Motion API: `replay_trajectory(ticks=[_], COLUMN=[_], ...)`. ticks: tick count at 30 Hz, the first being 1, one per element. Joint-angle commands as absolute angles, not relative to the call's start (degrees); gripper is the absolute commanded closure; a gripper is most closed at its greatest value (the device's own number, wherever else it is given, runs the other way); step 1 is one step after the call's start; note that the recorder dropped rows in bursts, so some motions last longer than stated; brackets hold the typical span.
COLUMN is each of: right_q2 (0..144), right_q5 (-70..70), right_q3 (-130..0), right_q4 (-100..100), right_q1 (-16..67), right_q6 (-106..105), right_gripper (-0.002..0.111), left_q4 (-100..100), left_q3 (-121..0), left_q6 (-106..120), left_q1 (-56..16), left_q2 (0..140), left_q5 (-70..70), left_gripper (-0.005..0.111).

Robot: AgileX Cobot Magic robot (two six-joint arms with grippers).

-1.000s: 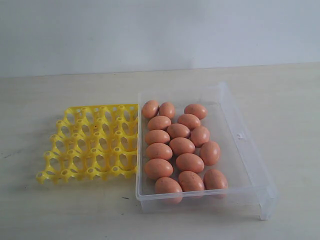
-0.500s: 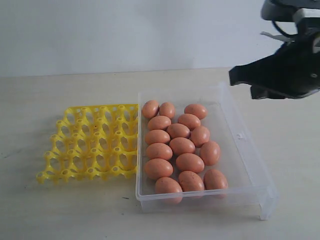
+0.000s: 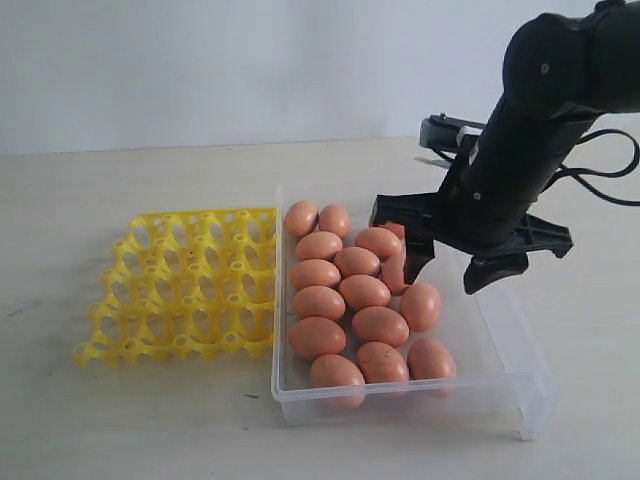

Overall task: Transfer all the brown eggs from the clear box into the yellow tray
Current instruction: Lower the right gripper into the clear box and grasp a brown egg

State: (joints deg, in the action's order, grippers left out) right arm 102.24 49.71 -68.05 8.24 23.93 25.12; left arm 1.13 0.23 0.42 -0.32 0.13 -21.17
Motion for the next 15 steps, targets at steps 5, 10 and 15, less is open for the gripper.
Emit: replay_trajectory(ticks=[5, 10, 15], right_q2=[107.5, 109.6, 110.8], right_q5=[44.2, 42.7, 41.6], right_q3=[-69.1, -69.1, -69.1], right_q4=[8.5, 7.1, 3.9], right_q1=[24.0, 24.0, 24.0], right_q6=[30.0, 34.1, 36.5], right_gripper=[0.049, 0.049, 0.049], left_q4=[0.9, 0.9, 0.9], left_q3=[0.0, 0.0, 0.0], left_q6=[0.4, 0.4, 0.4], left_q1=[-0.6, -0.6, -0.6], left_q2=[0.0, 0.0, 0.0], left_q5=[-20.7, -20.7, -20.7], left_gripper=[0.107, 0.107, 0.107])
